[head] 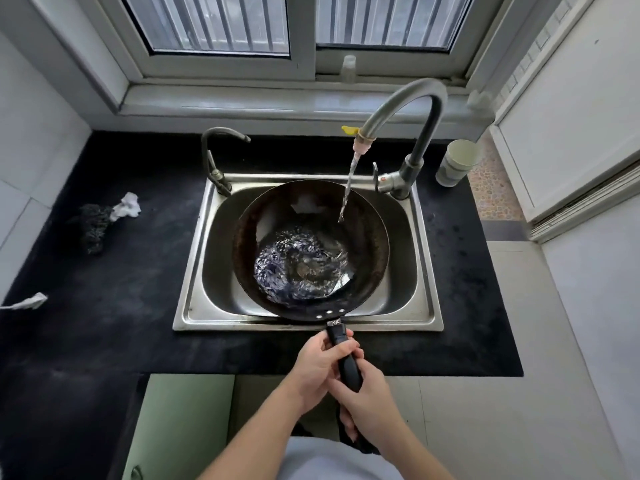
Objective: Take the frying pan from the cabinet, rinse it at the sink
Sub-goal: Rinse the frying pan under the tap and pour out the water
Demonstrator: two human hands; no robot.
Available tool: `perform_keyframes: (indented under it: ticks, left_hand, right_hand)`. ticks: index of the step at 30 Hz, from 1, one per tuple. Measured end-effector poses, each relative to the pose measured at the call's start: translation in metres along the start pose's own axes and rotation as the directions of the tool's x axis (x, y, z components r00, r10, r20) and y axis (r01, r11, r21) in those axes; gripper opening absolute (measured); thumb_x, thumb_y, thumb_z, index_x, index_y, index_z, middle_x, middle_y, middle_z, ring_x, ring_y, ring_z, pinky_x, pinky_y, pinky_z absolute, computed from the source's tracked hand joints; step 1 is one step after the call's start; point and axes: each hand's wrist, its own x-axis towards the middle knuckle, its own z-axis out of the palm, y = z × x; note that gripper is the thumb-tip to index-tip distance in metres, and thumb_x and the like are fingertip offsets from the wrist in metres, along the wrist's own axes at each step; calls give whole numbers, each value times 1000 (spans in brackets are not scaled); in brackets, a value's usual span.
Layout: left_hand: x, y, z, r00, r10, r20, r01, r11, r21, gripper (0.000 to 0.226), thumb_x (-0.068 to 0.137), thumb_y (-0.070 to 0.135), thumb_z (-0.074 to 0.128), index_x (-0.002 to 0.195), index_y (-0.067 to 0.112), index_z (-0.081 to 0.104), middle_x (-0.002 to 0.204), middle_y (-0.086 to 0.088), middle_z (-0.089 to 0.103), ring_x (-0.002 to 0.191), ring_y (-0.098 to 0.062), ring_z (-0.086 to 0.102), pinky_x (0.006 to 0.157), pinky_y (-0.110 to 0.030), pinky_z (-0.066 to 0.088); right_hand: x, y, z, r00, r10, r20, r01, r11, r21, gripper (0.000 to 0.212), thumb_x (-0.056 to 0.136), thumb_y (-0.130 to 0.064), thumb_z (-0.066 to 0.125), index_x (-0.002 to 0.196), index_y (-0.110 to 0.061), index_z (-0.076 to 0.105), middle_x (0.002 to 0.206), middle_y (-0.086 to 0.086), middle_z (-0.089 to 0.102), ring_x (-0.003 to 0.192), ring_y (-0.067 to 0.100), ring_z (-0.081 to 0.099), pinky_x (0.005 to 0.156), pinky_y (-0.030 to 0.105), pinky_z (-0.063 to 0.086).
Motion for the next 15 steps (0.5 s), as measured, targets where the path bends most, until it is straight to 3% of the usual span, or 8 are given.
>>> perform_keyframes:
  ticks: [5, 11, 15]
  left_hand:
    - [9, 8, 15, 1000, 3, 9, -4, 1000, 27, 26, 90, 1, 64, 115, -2, 57, 87, -13, 66, 86, -24, 65, 89, -41, 55]
    - [8, 21, 12, 999, 43, -23, -43, 999, 15, 30, 91, 3, 64, 119, -3, 56, 86, -12, 68, 87, -24, 65, 95, -43, 52]
    - [1, 19, 2, 995, 75, -72, -73, 997, 29, 28, 91, 3, 64, 117, -3, 57, 86, -13, 68, 85, -24, 67, 91, -42, 54]
  right_hand:
    - [6, -8, -13, 1000, -9, -16, 9, 1000, -12, 16, 90, -19, 68, 100, -10, 59, 53, 0, 60, 36, 14, 52, 36, 24, 43]
    - [14, -22, -11, 999, -23, 40, 23, 1000, -14, 18, 90, -19, 67, 104, -12, 57, 60, 7, 62, 38, 17, 53, 37, 27, 47]
    - [14, -21, -4, 996, -44, 78, 46, 999, -29, 15, 89, -18, 68, 100, -11, 59, 55, 4, 60, 37, 17, 51, 37, 26, 44]
